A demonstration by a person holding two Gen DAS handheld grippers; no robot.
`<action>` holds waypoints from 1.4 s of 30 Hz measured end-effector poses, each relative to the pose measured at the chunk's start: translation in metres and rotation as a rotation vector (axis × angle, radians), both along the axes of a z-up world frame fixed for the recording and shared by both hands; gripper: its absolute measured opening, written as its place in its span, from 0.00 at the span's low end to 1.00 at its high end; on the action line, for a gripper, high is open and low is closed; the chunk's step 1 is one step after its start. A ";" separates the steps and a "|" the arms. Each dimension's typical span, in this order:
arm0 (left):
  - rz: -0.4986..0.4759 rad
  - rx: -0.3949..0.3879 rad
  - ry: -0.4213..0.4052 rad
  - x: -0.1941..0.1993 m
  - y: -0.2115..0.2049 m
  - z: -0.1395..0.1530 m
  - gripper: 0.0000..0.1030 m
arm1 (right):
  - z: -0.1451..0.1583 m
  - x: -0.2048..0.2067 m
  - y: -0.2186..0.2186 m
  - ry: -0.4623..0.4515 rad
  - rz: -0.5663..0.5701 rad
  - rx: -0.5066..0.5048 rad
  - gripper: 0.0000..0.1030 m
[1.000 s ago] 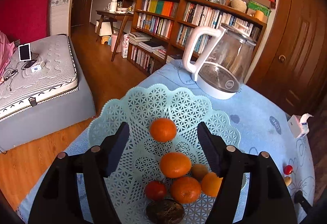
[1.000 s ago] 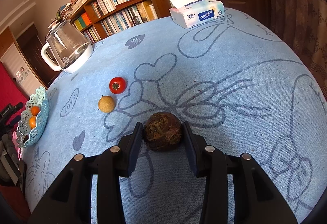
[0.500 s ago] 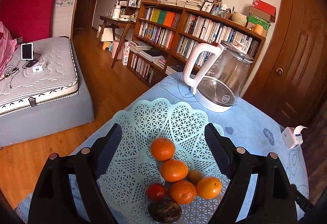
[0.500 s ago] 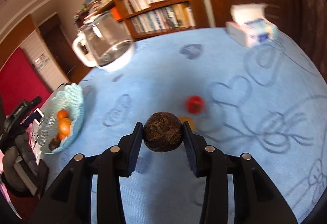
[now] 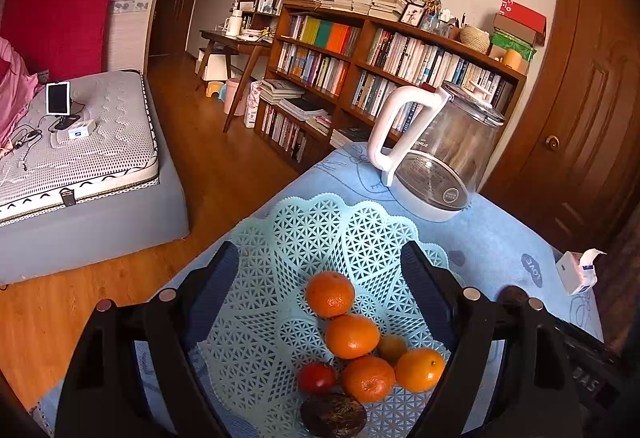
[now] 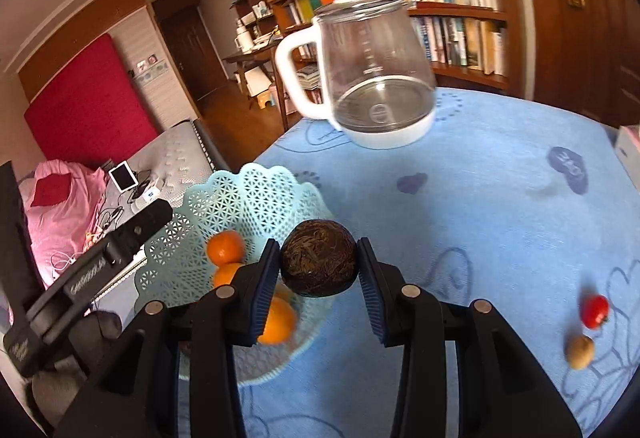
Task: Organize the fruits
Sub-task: 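Carry the brown fruit into the basket and open the right gripper, then move the right gripper over to the small brown kiwi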
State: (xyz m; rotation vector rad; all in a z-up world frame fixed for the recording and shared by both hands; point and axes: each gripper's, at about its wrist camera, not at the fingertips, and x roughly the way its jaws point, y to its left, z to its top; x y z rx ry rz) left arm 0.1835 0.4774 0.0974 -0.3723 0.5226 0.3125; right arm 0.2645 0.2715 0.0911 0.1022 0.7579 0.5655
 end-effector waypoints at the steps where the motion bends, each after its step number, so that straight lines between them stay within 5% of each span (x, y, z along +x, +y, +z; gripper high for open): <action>1: 0.001 0.000 0.001 0.000 0.000 0.000 0.82 | -0.001 0.002 0.005 0.004 0.004 -0.002 0.39; 11: 0.006 -0.006 0.008 0.001 0.002 -0.003 0.82 | -0.004 0.001 0.016 0.006 0.004 0.012 0.40; 24: -0.009 0.033 -0.001 0.000 -0.010 -0.003 0.87 | -0.007 -0.027 -0.022 -0.051 -0.085 0.012 0.47; 42: -0.028 0.071 -0.005 0.000 -0.025 -0.002 0.88 | -0.024 -0.052 -0.078 -0.016 -0.196 0.032 0.47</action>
